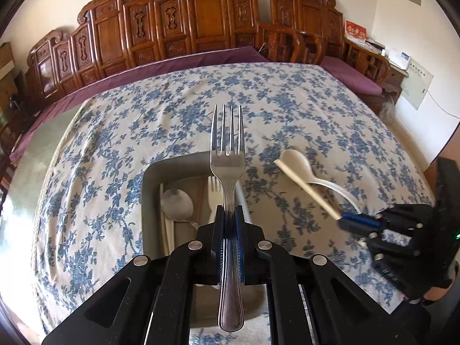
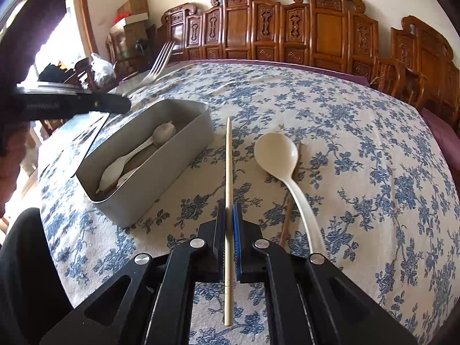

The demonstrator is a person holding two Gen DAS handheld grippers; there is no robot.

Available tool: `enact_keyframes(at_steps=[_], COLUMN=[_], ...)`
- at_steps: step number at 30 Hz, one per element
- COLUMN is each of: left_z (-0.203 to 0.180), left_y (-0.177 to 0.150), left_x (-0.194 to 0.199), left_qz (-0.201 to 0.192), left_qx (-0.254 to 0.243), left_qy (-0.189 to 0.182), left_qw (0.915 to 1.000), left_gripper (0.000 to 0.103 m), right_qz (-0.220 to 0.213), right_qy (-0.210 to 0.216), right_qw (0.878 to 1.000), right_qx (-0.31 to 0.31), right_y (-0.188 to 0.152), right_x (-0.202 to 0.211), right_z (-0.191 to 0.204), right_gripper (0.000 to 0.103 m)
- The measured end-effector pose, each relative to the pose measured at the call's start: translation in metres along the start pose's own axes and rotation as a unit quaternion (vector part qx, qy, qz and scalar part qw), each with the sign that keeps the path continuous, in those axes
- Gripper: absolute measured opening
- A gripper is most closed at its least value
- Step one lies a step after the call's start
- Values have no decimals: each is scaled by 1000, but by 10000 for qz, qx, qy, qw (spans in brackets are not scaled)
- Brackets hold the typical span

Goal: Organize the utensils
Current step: 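Lower the silver fork into the grey tray and open the left gripper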

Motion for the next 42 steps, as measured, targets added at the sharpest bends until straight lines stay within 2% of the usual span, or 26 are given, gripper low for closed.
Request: enact_keyframes(at_steps=[11, 19, 28, 33, 37, 42], left_z=[31, 35, 35, 36, 37, 39], left_y=[-14, -32, -41, -42, -41, -37], left_x=[-44, -69, -81, -81, -75, -51], left_qz=[377, 677, 836, 842, 764, 459], left_qx=[147, 108, 128, 105, 130, 239], left_qy=[170, 248, 266, 321, 321, 225], left_qw=[9990, 9973, 9961, 9959, 9965, 9984], left_gripper=[6, 6, 6, 7, 12, 17], right_qz=[-76, -127, -111, -91, -96, -117], right_qy=[35, 84, 52, 45, 43, 33], right_qw=[9999, 9997, 9997, 9997, 9997, 9992], right_qx=[-113, -190, -203, -201, -229, -373], right_y=[5, 9, 9, 8, 8, 9], right_x=[0, 1, 1, 0, 1, 4], right_z=[-4, -5, -6, -6, -7, -6], right_gripper=[6, 6, 6, 6, 6, 6])
Point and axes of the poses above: each gripper's, at about its wrist camera, not at the fingertips, and x roughly against the way its jaws point, z to its left, y to its top, the point moved 9 cm from there along -x, roughly the way its jaws point, and after that the axes turned 2 degrees about -z, right-handed, at the moved point
